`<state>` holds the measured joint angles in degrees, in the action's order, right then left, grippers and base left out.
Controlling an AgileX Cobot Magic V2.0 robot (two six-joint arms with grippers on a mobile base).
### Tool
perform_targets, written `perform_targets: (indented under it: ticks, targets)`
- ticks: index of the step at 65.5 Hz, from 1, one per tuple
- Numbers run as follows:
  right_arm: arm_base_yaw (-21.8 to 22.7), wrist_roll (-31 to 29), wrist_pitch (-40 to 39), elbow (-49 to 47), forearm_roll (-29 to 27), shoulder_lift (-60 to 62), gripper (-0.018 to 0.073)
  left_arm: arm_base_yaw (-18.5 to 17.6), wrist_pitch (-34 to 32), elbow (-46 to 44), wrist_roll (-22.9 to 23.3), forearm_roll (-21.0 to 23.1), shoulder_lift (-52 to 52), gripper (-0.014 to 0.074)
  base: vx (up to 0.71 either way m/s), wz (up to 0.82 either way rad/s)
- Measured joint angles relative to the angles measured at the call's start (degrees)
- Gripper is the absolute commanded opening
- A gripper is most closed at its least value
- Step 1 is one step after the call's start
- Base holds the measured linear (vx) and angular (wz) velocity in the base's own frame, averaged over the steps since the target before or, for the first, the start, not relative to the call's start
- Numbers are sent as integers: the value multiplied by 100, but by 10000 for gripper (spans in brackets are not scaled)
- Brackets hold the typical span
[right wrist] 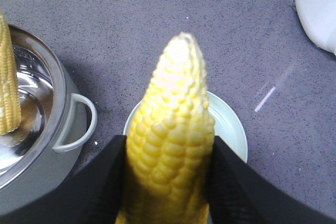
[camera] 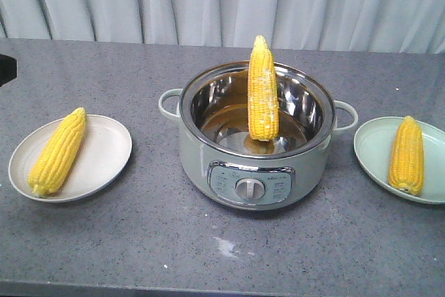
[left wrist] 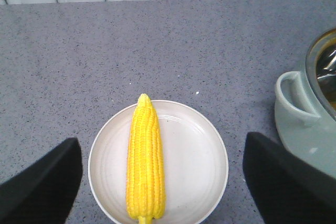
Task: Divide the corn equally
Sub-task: 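Reach the left gripper over the pot to the last standing corn cob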
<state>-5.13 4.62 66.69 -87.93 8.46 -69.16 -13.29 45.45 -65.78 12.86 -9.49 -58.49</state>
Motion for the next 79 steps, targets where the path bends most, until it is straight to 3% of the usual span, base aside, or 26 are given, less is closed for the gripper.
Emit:
perform_targets:
  ticks: [15,32,46,65,79]
  targets:
    - [0,0,0,0,0,0,186,0,-6,0,-36,177,0,587,0,0]
    - [0,0,0,0,0,0,186,-126,-230,-155,-748,1163,-136,587,0,0]
    - [0,0,0,0,0,0,186,-802,-236,-743,-1286,1770,-954,587,0,0]
    - [0,0,0,0,0,0,186,-1746,-225,-1878,-1457,1819,-2444,587,0,0]
    - [0,0,0,0,0,0,186,-2173,-206,-2732,-1457,1820,-3508,587,0,0]
